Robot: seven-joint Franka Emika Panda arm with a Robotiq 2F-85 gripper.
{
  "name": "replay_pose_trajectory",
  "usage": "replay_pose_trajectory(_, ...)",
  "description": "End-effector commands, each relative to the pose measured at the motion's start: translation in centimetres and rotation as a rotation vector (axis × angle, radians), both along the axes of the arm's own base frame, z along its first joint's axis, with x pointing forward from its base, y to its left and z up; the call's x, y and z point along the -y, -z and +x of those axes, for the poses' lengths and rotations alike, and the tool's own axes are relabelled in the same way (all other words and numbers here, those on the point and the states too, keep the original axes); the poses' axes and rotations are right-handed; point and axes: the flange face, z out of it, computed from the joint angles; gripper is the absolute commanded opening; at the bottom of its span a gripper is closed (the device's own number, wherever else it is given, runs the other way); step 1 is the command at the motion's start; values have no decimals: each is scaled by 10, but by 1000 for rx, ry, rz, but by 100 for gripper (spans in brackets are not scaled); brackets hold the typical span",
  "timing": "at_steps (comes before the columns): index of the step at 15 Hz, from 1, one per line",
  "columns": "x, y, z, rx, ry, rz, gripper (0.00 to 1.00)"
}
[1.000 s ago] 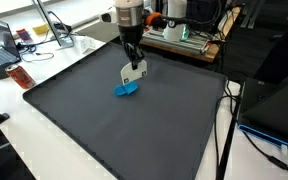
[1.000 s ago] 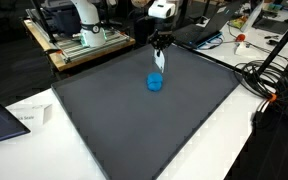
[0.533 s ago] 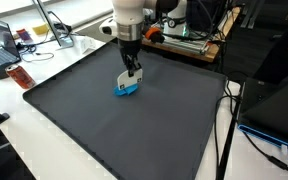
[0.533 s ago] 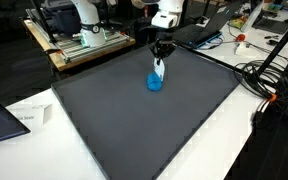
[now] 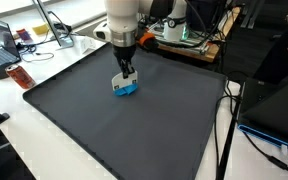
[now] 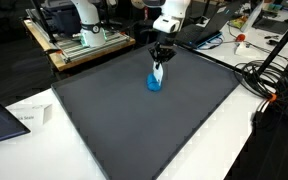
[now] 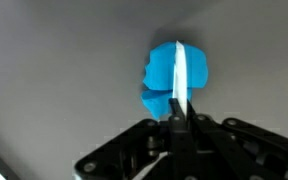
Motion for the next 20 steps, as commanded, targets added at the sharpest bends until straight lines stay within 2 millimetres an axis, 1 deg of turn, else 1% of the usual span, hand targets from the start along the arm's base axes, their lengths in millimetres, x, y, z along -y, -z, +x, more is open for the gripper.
replay_pose_trajectory(1,1,5,10,-36,21,-36,1)
replay_pose_trajectory(6,2,14,14,-80,23,-25,1)
replay_pose_trajectory(13,6,30,20,-110,8,4,1)
replay_pose_trajectory(20,15,42,30,-146,1,19,1)
